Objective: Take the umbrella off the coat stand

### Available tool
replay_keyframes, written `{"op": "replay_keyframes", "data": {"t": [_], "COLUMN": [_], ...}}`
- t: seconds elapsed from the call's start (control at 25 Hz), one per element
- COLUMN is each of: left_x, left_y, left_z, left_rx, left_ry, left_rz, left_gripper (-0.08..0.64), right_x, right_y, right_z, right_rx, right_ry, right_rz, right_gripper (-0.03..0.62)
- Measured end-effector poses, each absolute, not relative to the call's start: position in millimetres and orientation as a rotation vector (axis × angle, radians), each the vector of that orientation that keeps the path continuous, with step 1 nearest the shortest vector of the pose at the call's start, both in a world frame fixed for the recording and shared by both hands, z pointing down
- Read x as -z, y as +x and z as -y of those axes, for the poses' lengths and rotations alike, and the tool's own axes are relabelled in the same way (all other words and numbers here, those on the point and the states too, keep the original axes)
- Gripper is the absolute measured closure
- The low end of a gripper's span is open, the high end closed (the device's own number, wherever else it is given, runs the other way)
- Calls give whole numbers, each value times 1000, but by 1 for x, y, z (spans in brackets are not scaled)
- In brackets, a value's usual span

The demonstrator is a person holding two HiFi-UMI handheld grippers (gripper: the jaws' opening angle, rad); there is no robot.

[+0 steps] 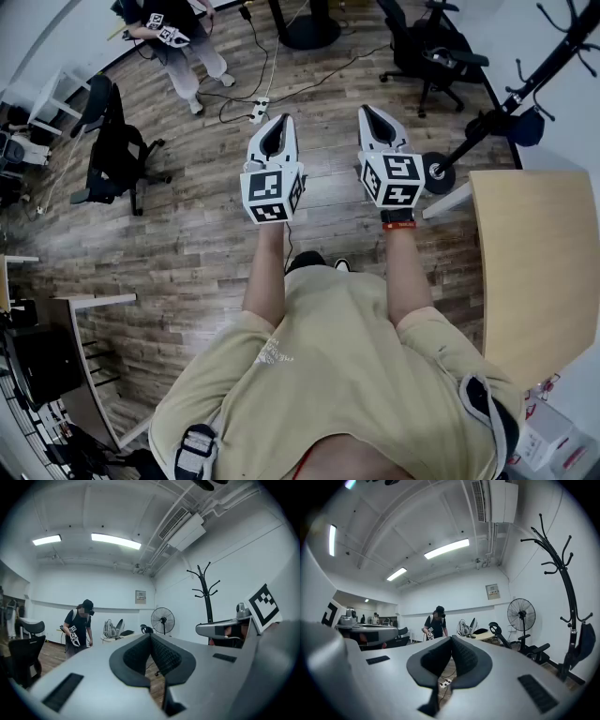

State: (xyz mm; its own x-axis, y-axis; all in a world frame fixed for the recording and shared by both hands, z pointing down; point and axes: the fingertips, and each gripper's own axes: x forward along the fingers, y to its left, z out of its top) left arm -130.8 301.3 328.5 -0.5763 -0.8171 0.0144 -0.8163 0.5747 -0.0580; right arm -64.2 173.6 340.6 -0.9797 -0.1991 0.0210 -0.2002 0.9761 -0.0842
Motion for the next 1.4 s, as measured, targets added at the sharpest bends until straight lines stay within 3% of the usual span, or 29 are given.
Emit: {"op": "replay_keyframes", "data": {"t": [0.36, 1.4], "left_x": [-325, -346], "left_y": [-139, -193], "left_z": [-254, 86], "left_rx": [43, 28], "left_ry": [-1522, -2328], "left_rz": [-2738, -2162], "left_gripper": [537, 537], "right_x": [-336, -360], "right_y": [-60, -88], "right_z": [-137, 117], "right_rx": [-258, -323], "right_ry": [408, 1174], "right_rz": [3131, 2902], "right_gripper": [577, 577]}}
